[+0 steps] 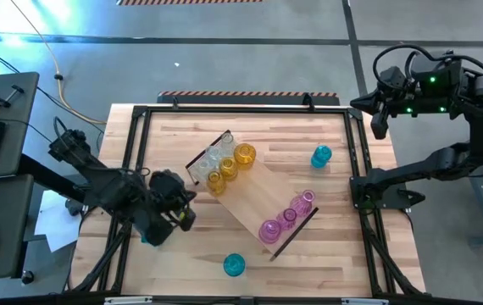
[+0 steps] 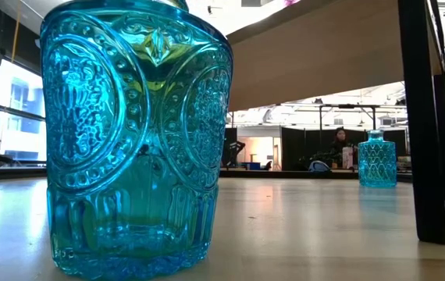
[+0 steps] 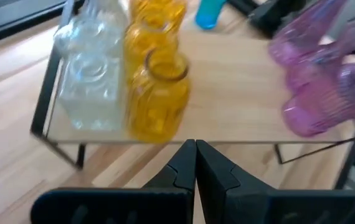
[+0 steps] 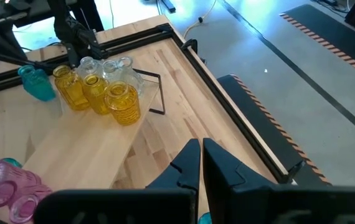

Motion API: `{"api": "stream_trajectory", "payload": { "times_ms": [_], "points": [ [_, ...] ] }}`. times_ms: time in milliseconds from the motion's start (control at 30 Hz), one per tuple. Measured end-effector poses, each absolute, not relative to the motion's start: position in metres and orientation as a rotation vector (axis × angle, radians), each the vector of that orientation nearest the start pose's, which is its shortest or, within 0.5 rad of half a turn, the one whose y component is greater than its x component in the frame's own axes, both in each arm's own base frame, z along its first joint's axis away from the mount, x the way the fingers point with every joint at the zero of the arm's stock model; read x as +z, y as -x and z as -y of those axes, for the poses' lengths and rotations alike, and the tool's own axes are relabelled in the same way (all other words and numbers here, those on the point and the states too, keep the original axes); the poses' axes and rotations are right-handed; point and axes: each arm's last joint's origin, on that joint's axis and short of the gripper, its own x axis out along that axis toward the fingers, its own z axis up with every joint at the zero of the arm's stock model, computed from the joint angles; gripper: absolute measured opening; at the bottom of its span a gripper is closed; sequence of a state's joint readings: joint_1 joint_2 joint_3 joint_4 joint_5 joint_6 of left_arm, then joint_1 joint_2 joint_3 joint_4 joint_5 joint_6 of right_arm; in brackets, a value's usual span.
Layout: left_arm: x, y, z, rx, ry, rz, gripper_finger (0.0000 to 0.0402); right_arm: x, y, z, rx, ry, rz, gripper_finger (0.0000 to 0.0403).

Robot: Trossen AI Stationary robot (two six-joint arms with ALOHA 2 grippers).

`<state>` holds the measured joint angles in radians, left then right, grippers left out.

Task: Sort vases onto shelf
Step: Put the yellow flower vase on the shelf aligned with the other yellow flower vases

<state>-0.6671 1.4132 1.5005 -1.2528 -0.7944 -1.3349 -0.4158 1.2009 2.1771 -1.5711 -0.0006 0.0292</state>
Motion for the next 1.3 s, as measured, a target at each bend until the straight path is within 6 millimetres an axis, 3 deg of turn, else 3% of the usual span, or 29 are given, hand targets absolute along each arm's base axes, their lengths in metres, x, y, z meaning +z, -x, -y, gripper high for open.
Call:
{"api": "stream_trajectory", "payload": {
  "times_ms": [533, 767, 1300],
  "points": [
    [0.279, -0.236, 0.165, 0.9, 0.599, -0.565, 0.0, 0.532, -0.086, 0.038, -0.409, -0.143, -0.586, 0.0],
    [0.27, -0.245, 0.165, 0.923, 0.591, -0.563, 0.0, 0.532, -0.086, 0.038, -0.404, -0.124, -0.589, 0.0],
    [0.271, -0.263, 0.147, 0.934, 0.526, -0.537, 0.0, 0.532, -0.085, 0.038, -0.404, -0.124, -0.589, 0.0]
  ]
}}
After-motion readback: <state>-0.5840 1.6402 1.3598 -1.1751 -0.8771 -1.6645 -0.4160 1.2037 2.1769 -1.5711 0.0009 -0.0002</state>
